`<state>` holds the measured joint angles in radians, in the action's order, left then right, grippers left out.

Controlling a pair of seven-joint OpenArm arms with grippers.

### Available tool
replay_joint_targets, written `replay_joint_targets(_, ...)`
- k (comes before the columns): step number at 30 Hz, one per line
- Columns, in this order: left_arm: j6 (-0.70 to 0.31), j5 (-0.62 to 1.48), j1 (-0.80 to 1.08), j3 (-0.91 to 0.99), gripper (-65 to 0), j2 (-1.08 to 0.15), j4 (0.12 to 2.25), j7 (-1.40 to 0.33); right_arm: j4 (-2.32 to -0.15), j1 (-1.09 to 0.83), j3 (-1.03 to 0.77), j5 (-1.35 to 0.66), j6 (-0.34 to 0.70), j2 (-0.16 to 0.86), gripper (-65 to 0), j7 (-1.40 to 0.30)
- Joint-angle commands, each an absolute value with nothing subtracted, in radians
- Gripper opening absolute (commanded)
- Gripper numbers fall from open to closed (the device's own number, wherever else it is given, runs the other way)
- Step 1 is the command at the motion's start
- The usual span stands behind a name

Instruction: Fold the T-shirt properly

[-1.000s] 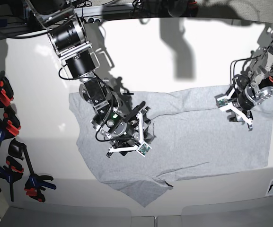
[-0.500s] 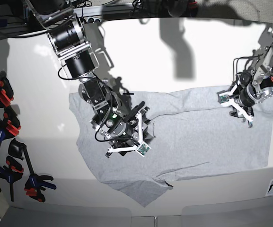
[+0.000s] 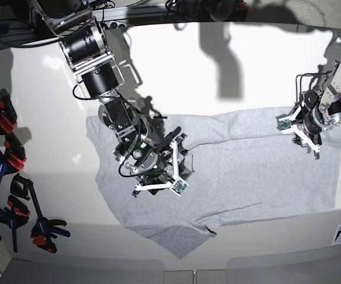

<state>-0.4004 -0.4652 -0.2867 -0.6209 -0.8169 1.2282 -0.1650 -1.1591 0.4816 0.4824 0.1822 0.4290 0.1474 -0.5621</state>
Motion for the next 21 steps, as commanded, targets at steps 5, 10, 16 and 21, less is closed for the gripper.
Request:
replay_joint_targets(5, -0.386, -0.471, -0.335, -0.61, -43.4, -0.815, 1.184, -0.16, -1.176, 0.515, 0.477, 0.179, 0.418, 0.146, -35.0, -0.542)
replay_joint_targets(10, -0.386, -0.47, -0.362, -0.61, -43.4, -0.814, 1.185, -0.126, -1.176, 0.514, 0.477, 0.179, 0.418, 0.146, -35.0, -0.544)
replay_joint_targets(16, -0.386, -0.41, -0.405, -0.61, -43.5, -0.815, 1.183, -0.094, -1.176, 0.513, 0.477, 0.178, 0.418, 0.146, -35.0, -0.543)
replay_joint_targets(21, -0.386, -0.406, -0.451, -0.61, -43.5, -0.808, 1.131, -0.033, -1.176, 0.513, 0.477, 0.178, 0.418, 0.124, -35.0, -0.55)
